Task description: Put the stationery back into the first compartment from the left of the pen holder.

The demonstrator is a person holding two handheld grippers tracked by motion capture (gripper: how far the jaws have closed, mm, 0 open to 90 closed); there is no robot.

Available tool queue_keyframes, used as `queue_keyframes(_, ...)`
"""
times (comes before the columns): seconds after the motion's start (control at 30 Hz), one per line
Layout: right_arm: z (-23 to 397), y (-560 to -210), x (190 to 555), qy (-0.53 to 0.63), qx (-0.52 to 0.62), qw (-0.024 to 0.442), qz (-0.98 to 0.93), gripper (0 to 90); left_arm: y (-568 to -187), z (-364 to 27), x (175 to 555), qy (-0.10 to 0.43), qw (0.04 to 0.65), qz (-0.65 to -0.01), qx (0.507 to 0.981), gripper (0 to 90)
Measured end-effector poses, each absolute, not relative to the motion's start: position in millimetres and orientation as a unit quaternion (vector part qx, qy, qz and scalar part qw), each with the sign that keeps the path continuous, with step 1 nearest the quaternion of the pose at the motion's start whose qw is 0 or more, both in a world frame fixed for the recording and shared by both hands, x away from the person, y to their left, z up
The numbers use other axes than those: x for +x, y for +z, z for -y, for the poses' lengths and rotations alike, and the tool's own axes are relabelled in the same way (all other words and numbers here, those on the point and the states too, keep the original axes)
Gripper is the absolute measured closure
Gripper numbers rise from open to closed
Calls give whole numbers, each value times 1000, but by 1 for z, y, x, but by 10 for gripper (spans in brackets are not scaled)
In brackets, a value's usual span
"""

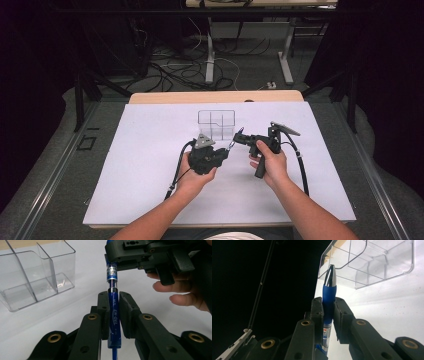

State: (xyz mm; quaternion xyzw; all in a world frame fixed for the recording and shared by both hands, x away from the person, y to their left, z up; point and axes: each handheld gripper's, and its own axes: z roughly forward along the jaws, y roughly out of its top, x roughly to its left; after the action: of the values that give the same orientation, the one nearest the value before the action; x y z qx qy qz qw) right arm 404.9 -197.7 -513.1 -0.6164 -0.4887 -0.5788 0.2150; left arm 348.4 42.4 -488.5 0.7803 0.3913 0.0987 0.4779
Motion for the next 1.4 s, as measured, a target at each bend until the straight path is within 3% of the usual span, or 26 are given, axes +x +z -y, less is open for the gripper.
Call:
queue_keyframes(0.4, 192, -505, 406, -581, -614, 201, 494, 807, -488, -46, 351, 97, 483, -400, 773, 784)
queue_keyframes(0.57, 186, -496, 410, -580, -603, 175, 519, 807, -490, -49, 354, 101, 479, -406, 772, 730)
queue_keyframes(1.4, 142, -426, 423, -569, -505, -57, 647, 807, -497, -83, 365, 145, 473, -436, 752, 438)
